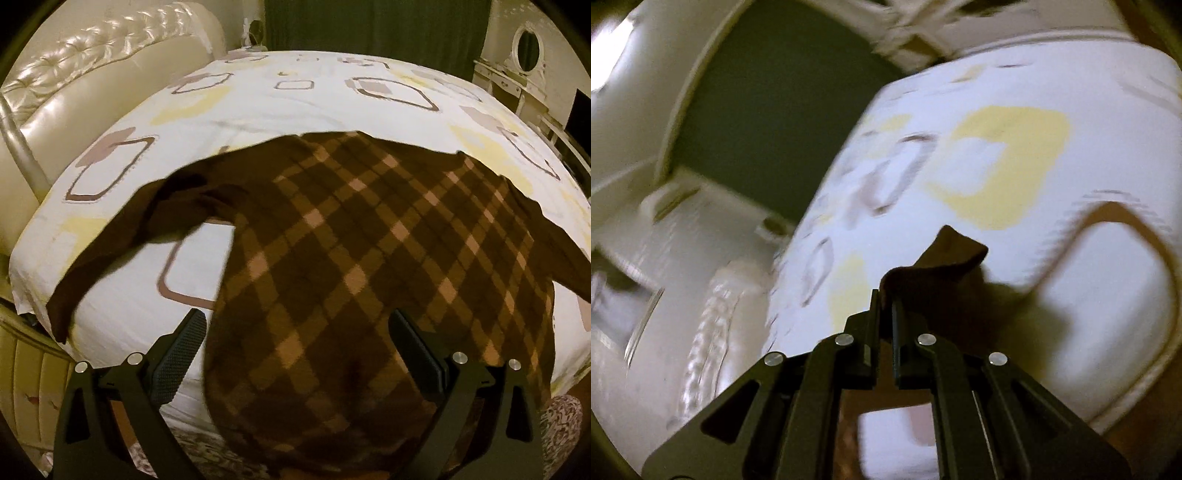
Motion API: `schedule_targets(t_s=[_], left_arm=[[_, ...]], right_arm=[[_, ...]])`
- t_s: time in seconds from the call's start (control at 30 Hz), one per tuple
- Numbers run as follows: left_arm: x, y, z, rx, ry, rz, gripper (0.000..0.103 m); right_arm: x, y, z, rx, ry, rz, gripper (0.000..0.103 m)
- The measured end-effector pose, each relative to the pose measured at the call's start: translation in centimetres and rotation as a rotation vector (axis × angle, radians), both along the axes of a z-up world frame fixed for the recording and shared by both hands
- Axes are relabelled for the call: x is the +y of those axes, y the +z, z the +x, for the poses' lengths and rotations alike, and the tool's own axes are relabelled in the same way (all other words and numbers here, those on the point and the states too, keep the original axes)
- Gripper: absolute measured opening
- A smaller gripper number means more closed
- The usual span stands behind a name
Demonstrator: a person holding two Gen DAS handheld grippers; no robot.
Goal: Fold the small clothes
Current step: 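Carry the sleeve across the sweater body with the right gripper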
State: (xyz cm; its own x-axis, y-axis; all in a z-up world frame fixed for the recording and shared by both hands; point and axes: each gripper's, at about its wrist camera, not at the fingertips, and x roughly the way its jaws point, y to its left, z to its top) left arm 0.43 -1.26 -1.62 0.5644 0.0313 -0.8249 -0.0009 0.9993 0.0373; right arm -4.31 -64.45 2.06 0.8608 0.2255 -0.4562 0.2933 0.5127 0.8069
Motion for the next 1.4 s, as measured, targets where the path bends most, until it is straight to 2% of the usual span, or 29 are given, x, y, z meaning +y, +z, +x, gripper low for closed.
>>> schedule_targets(t_s=[0.13, 0.33, 0.57, 0.77, 1.1, 1.4], left_arm=[[2.8, 0.4, 0.0, -0.001, 0.026, -0.064, 0.099], [7.9, 0.5, -0.5, -0.002, 0.102, -0.098, 0.099], [11.4, 0.4, -1.6, -0.031, 0.106, -0.08, 0.098], [12.1, 0.0, -1.5, -0.036, 0.098, -0.122, 0.099], [12.3, -0.6, -1.3, -0.057, 0.08, -0.144, 0.098], [13.0, -1.6, -0.7, -0.039, 0.095, -0.189, 0.098]], right_arm=[[8.6, 3.2, 4.7, -0.056, 0.159, -0.055, 0.004], [20.8, 4.4, 10.3, -0.075, 0.371, -0.083, 0.004], [34.7, 3.1, 14.3, -0.056, 0.581, -0.106, 0.004], [44.5, 0.4, 16.5, 0.004, 0.709, -0.126, 0.004], [54.6, -4.2, 19.1, 0.098, 0.847, -0.206, 0.005], [58.9, -8.8, 20.1, 0.192, 0.902, -0.269, 0.005]])
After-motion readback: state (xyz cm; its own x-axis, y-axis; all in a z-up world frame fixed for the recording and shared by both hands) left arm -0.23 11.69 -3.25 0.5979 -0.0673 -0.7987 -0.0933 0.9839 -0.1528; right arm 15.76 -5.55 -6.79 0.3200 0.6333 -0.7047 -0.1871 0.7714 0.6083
